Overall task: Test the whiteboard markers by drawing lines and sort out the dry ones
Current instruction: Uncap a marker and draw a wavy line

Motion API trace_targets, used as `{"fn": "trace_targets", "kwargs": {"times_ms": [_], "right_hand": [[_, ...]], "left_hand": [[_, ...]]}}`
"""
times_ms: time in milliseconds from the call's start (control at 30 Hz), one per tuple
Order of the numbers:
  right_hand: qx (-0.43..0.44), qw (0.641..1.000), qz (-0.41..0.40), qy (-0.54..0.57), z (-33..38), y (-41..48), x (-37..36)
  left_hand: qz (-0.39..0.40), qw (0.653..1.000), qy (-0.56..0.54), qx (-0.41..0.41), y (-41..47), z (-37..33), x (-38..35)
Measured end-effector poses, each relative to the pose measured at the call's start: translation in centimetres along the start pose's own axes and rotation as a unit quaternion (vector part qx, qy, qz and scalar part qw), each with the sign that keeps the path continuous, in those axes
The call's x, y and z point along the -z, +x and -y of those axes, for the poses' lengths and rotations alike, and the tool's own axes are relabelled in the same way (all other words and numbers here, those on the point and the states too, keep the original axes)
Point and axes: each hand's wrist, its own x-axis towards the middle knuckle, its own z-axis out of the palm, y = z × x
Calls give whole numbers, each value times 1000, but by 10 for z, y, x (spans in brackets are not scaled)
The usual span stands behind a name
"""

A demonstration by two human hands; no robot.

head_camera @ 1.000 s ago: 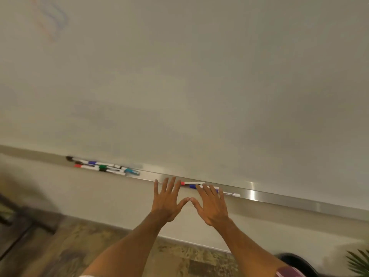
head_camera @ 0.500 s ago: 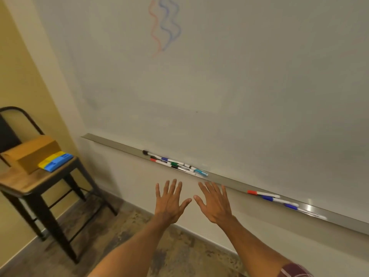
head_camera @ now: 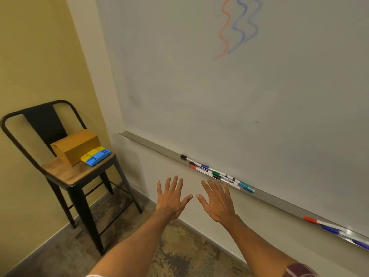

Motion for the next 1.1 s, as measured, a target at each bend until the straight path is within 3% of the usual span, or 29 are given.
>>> {"fn": "trace_targets", "kwargs": {"times_ms": [367,633,1100], "right_hand": [[18,1000,-10,16,31,104,-27],[16,1000,-16,20,32,185,-37],[-18,999,28,6,41,251,-77]], "left_hand": [[13,1000,0,18,94,62,-4],[27,1000,-3,-12,174,81,-2],[83,994,-6,-65,255,115,-36]]}}
